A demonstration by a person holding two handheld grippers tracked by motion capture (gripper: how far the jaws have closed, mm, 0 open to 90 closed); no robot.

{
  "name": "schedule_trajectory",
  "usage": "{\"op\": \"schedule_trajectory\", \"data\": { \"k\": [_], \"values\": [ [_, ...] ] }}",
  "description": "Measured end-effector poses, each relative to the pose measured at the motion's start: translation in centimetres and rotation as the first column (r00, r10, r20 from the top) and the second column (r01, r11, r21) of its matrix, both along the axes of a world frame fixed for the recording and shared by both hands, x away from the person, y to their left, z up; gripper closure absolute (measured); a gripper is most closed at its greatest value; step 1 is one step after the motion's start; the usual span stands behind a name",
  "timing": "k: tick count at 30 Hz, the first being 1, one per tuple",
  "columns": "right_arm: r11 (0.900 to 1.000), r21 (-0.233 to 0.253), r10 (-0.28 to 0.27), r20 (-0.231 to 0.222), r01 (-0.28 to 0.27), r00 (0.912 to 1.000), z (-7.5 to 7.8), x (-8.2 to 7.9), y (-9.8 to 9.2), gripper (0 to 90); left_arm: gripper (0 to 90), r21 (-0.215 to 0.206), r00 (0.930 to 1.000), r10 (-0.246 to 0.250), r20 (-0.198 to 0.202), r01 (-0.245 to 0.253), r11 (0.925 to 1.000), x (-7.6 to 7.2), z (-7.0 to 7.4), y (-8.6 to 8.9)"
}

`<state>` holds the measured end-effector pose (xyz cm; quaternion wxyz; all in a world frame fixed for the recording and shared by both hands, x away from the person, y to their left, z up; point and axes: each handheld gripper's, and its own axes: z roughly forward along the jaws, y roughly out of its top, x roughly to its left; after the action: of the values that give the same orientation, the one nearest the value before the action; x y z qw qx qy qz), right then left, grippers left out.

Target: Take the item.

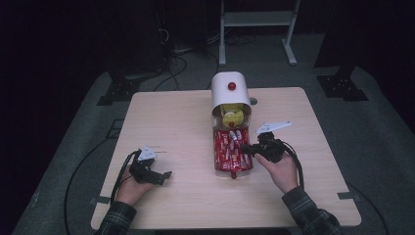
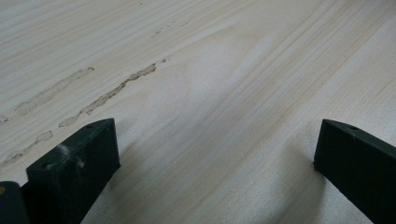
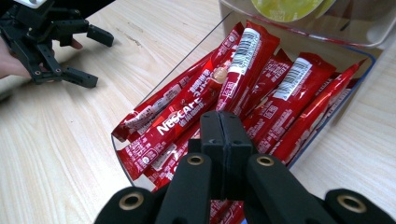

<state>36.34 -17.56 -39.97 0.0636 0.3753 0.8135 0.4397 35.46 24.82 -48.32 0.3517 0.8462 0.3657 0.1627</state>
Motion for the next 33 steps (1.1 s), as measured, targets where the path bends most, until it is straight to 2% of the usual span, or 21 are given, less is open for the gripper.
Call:
{"op": "schedule_trajectory", "data": {
  "k": [17, 33],
  "values": [
    [1.000, 0.024, -0.003, 0.020, 0.002, 0.9998, 0.8, -0.4, -1.4, 89.0, 0.0, 0.000, 1.0000, 0.000, 0.000, 0.000, 1.0000, 0.0, 0.0, 0.0],
    [0.999, 0.037, -0.038, 0.030, 0.037, 0.9988, 1.5, -0.6, -3.4, 89.1, 0.0, 0.000, 1.0000, 0.000, 0.000, 0.000, 1.0000, 0.0, 0.0, 0.0]
  ]
}}
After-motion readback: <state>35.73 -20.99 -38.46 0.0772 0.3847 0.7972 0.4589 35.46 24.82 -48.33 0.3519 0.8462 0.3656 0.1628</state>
